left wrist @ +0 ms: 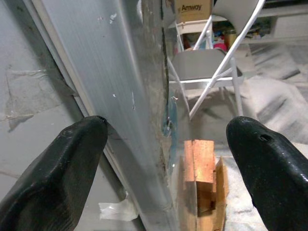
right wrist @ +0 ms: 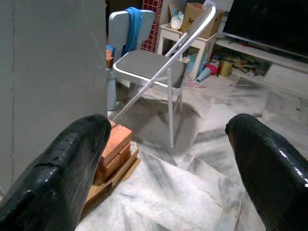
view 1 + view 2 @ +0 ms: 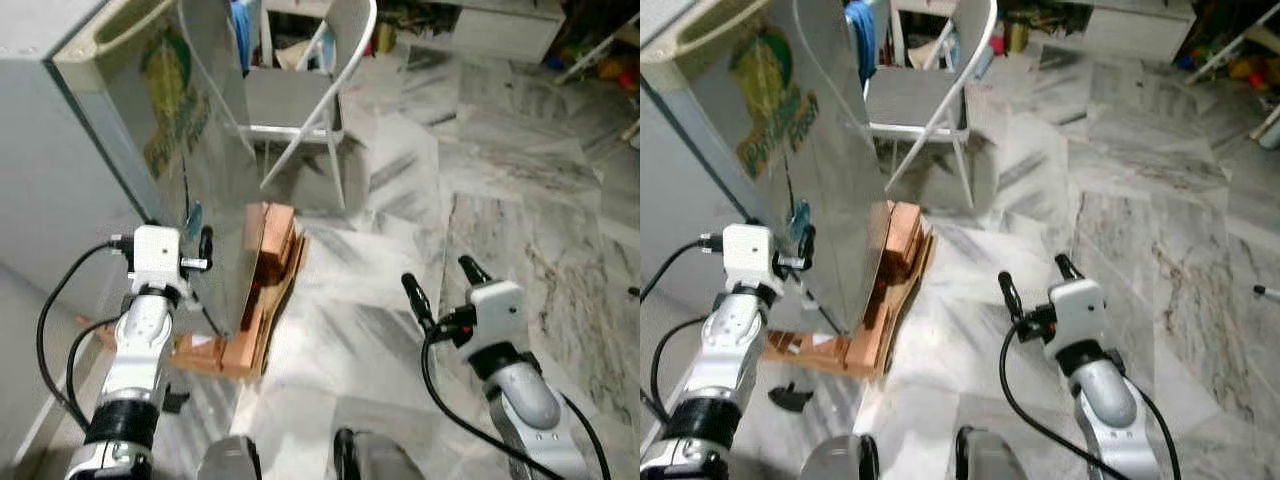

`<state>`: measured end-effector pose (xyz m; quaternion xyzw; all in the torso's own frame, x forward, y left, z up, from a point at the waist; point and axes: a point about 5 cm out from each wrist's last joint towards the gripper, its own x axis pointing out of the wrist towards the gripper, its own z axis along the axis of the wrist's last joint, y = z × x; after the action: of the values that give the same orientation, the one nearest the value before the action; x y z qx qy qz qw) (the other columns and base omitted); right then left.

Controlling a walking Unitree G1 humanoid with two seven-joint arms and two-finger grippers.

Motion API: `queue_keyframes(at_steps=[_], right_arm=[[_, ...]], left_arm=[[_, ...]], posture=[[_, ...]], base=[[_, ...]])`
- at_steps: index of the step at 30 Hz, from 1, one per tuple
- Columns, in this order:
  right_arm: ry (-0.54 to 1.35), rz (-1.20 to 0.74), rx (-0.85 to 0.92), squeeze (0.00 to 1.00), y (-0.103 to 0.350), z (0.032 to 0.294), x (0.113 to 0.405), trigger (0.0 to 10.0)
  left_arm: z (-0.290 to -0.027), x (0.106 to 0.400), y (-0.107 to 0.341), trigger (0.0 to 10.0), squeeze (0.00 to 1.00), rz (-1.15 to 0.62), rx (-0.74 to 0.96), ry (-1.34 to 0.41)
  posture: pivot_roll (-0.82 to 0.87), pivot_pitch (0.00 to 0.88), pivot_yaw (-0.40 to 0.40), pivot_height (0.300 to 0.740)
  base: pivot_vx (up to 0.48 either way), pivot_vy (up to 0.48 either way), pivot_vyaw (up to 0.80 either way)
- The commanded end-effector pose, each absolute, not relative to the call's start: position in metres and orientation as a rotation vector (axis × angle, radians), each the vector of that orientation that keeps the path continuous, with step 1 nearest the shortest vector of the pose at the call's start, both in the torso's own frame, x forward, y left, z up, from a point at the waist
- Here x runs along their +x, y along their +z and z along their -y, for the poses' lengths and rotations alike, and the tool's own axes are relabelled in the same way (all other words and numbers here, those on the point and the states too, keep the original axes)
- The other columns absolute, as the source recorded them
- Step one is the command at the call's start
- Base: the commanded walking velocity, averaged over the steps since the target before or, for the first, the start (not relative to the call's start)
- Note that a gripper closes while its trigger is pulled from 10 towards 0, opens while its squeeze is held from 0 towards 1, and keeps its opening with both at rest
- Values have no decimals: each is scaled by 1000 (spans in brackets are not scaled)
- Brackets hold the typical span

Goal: Restocking fridge

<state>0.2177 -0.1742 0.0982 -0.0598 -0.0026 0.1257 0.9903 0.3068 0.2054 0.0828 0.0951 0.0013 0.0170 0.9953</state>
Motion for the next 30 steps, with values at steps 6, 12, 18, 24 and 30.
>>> queue_keyframes(at_steps=[6,12,18,24,30], right_arm=[[246,8,-117,0,100,174,215,10000],[247,4,-117,0,100,173,217,10000],[269,-33,-119,0,94,172,217,10000],[229,-246,-200,0,67,187,205,10000],[207,-322,-242,0,60,195,198,10000]], left_arm=[[-218,314,86,10000,0,-10,244,95],[-215,319,91,10000,0,13,231,82],[-168,329,108,10000,0,94,149,-131],[-83,328,148,10000,0,233,73,-493],[-48,316,157,10000,0,277,16,-645]], posture=[[-19,122,-14,740],[-14,127,-16,740],[-15,132,-22,740],[-5,133,-24,740],[-19,132,-16,740]], base=[[0,0,0],[0,0,0],[0,0,0],[0,0,0],[0,0,0]])
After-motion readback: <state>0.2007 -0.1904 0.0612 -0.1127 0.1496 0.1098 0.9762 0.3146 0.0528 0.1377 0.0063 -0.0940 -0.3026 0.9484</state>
